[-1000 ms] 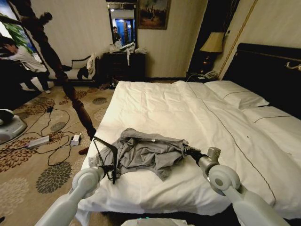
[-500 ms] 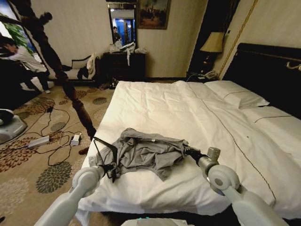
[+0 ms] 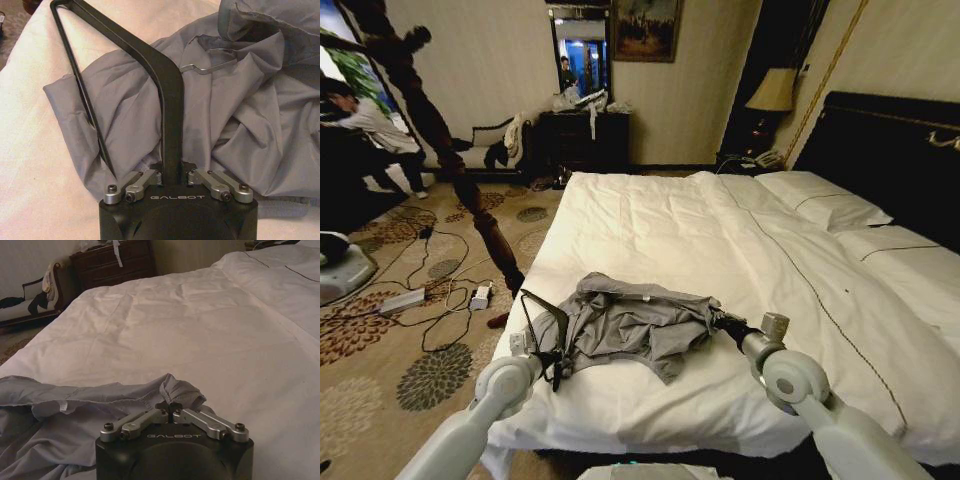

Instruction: Pick up the clothes from the bed and hang them on the clothes hanger.

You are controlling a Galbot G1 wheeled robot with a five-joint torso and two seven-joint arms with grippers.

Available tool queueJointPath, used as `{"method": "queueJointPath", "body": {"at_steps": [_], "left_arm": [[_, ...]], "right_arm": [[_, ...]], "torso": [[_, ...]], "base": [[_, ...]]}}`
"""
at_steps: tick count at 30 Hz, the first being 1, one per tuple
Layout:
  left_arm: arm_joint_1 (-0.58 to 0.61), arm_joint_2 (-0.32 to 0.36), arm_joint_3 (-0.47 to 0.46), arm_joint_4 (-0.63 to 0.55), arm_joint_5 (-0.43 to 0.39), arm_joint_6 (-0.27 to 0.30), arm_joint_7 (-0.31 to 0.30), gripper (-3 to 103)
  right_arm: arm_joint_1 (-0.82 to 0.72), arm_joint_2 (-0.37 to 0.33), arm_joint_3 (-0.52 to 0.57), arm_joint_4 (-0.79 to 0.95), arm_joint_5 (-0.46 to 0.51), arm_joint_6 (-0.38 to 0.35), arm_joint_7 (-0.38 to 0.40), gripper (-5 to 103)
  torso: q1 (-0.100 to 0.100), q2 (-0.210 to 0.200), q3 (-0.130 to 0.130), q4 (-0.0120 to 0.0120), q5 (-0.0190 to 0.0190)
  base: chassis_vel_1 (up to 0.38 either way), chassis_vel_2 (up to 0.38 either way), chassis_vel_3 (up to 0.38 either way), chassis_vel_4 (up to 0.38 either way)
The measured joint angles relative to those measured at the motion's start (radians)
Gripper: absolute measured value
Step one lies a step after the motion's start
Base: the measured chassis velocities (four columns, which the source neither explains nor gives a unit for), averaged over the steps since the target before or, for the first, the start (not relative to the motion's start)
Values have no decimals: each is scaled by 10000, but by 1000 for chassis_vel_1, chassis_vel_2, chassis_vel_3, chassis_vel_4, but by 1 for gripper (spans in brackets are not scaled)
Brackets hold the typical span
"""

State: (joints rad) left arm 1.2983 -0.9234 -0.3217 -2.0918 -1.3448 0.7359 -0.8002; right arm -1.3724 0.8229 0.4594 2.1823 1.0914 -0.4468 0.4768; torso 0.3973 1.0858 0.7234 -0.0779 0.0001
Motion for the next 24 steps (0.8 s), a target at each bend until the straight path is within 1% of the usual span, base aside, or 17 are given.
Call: {"method": "queueJointPath", "body": {"at_steps": [7,15,24], "left_arm": [[26,-19,44,0,9,-20,53,17],[226,12,20,-39,65,-27,369,17],[281,24,40,-68,89,-21,474,17]], "right_arm": [[-19,37,4,2,-22,11,-10,0],[-39,46,2,-15,-38,17,-28,0],[-63,21,20,2,-38,21,-31,0]], "torso": [[0,0,0,0,0],[-1,0,0,1,0],[0,0,0,1,-1]], "base": [[0,0,0,0],[0,0,0,0],[0,0,0,0]]}}
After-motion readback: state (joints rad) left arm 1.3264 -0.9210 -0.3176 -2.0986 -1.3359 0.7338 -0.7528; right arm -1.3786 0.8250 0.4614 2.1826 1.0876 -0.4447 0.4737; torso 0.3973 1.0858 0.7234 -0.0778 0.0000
